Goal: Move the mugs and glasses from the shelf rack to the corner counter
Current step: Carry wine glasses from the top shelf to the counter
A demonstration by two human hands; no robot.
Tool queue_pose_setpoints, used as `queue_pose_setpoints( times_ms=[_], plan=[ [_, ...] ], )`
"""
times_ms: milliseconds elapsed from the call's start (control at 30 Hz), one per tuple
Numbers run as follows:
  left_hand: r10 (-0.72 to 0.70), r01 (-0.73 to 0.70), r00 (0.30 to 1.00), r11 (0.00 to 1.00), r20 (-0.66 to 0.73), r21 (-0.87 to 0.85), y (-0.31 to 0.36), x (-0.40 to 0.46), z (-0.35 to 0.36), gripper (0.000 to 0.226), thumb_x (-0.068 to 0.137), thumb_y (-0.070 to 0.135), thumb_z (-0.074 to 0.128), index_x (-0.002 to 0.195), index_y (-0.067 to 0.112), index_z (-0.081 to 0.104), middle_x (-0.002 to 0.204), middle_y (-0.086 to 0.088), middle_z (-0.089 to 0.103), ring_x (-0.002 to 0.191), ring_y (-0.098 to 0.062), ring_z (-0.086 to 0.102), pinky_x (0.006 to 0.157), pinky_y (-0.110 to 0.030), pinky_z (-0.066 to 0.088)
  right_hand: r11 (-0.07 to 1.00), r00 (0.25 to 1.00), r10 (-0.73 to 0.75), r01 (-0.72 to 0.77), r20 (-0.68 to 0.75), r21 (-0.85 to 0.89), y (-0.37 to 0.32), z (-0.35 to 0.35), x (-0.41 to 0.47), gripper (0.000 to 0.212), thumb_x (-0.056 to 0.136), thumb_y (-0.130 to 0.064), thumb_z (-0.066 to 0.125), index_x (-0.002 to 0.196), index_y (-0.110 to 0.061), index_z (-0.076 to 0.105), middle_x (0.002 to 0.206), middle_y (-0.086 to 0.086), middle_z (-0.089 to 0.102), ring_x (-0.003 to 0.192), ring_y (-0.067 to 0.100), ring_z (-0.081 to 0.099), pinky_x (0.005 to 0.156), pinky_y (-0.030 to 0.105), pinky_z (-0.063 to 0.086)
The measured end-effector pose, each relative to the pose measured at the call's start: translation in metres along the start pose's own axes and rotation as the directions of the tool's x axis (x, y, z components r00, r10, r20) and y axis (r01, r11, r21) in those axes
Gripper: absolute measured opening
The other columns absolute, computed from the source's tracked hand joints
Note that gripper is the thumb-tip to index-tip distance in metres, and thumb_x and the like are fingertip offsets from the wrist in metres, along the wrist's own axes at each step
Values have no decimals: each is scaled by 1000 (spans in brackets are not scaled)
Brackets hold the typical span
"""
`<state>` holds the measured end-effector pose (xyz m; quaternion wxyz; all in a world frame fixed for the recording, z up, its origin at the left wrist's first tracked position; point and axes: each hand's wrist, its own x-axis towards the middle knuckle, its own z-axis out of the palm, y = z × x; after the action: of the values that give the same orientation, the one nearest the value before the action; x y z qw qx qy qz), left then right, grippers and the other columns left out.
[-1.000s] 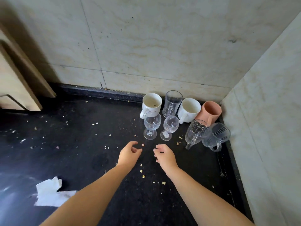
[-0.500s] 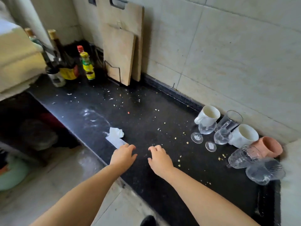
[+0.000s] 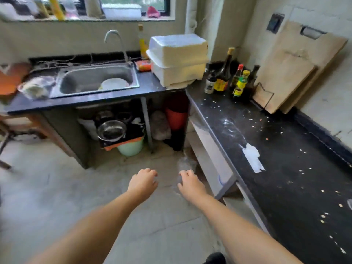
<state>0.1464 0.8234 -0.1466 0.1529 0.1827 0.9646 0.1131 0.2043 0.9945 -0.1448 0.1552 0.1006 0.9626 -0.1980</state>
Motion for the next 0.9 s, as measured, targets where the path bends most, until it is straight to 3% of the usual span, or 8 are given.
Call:
queue_pose_setpoints(
  times_ms=[167,467,700,900],
  plan=[
    [-186,184,979,983,-89,-30,-110,-53,-33,36,94,34,50,128,22,54,122,-3,57,116,-23,53,95,-35,46,986,984,-146,153,101,-62,-105,36,14,38,97,-26,44,133,-13,41,136,10,40,122,32,46,95,39,44],
    [-522,497,842,849,-139,-176,-244,-121,-58,35,94,36,50,126,20,55,122,-3,60,116,-23,54,96,-35,46,864,867,-418,472,270,-178,-265,79,47,34,98,-25,42,129,-11,43,131,11,41,118,33,48,89,40,45],
    [-629,586,752,775,-196,-236,-318,-92,-107,36,95,35,50,127,19,55,123,-4,58,117,-22,53,96,-36,45,745,767,-564,632,305,-212,-371,77,116,38,97,-26,43,132,-13,42,132,13,41,119,37,49,94,42,44],
    [-706,636,659,708,-259,-307,-383,-57,-163,35,94,34,51,126,20,56,122,-2,60,113,-20,55,95,-35,48,652,687,-661,725,302,-221,-466,55,185,38,97,-29,44,132,-13,42,131,12,43,114,35,54,89,42,47]
  ],
)
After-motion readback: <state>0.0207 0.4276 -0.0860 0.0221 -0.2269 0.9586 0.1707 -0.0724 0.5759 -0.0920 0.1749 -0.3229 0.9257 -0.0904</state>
